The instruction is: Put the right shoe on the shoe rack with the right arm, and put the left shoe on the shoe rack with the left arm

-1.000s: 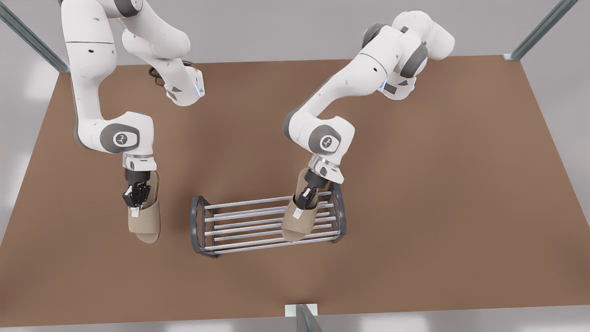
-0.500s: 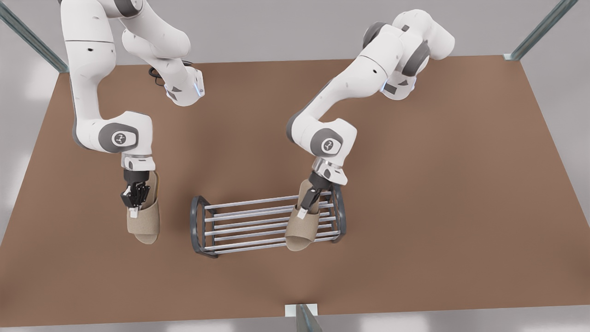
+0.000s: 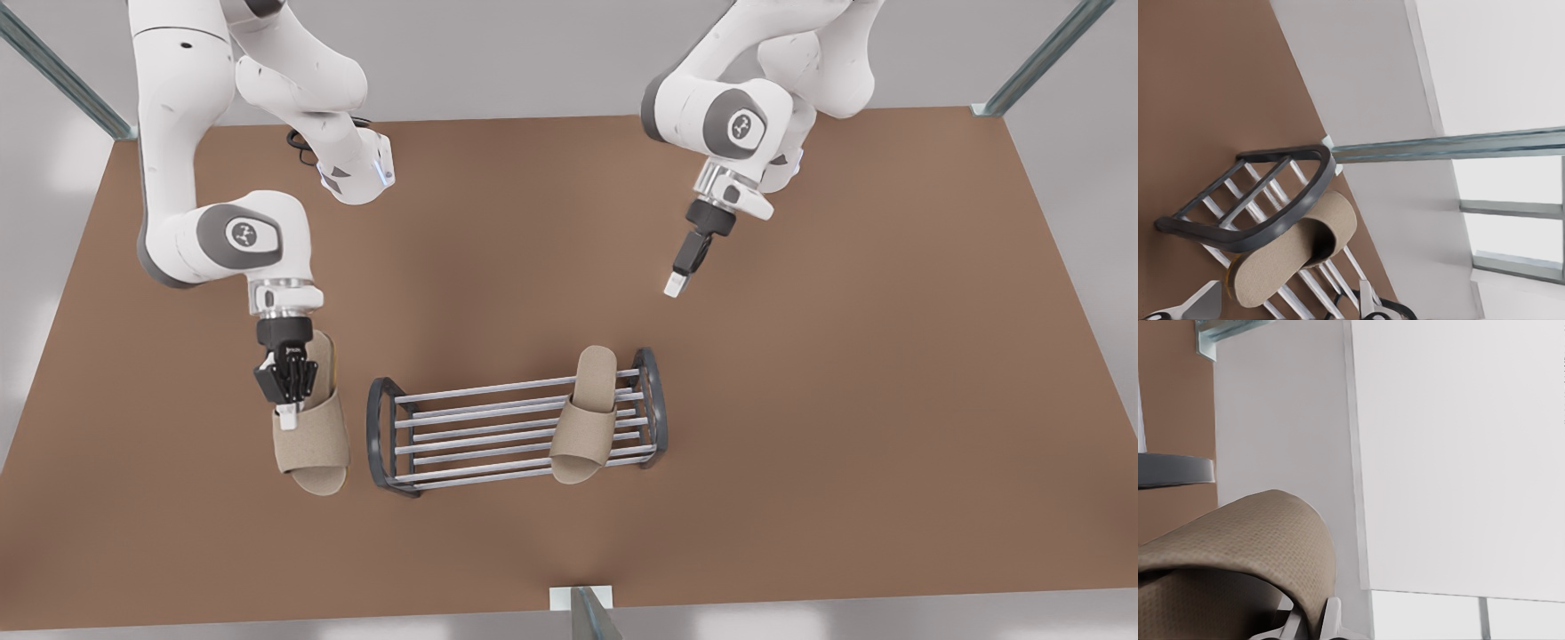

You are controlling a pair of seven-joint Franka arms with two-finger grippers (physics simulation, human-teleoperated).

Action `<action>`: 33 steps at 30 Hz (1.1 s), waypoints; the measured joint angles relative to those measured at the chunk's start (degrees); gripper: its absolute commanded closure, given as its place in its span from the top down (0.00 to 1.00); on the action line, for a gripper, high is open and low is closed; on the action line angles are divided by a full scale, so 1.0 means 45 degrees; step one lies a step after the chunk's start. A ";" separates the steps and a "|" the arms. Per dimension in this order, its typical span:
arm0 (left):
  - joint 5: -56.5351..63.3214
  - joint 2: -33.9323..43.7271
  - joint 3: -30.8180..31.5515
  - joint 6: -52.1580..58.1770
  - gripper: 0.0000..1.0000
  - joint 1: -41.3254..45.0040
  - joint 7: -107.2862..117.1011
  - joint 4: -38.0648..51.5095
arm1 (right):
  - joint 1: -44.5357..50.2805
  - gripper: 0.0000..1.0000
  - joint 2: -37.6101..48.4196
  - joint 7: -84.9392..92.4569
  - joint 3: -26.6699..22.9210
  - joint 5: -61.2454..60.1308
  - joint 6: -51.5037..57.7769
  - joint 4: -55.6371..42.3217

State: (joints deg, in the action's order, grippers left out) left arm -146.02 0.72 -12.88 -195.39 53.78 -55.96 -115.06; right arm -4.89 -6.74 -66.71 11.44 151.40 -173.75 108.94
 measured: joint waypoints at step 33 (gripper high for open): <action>3.2438 -0.3016 0.2516 2.3944 1.00 -0.9505 0.9072 0.6921 | 0.4208 0.21 -0.3500 -0.1085 -0.0045 -0.2242 0.2388 -0.1444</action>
State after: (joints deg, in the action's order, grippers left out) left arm -0.05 -12.86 -1.56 -87.64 11.00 -15.13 -83.91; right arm 14.05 -22.49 -71.59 11.23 141.31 -163.00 102.45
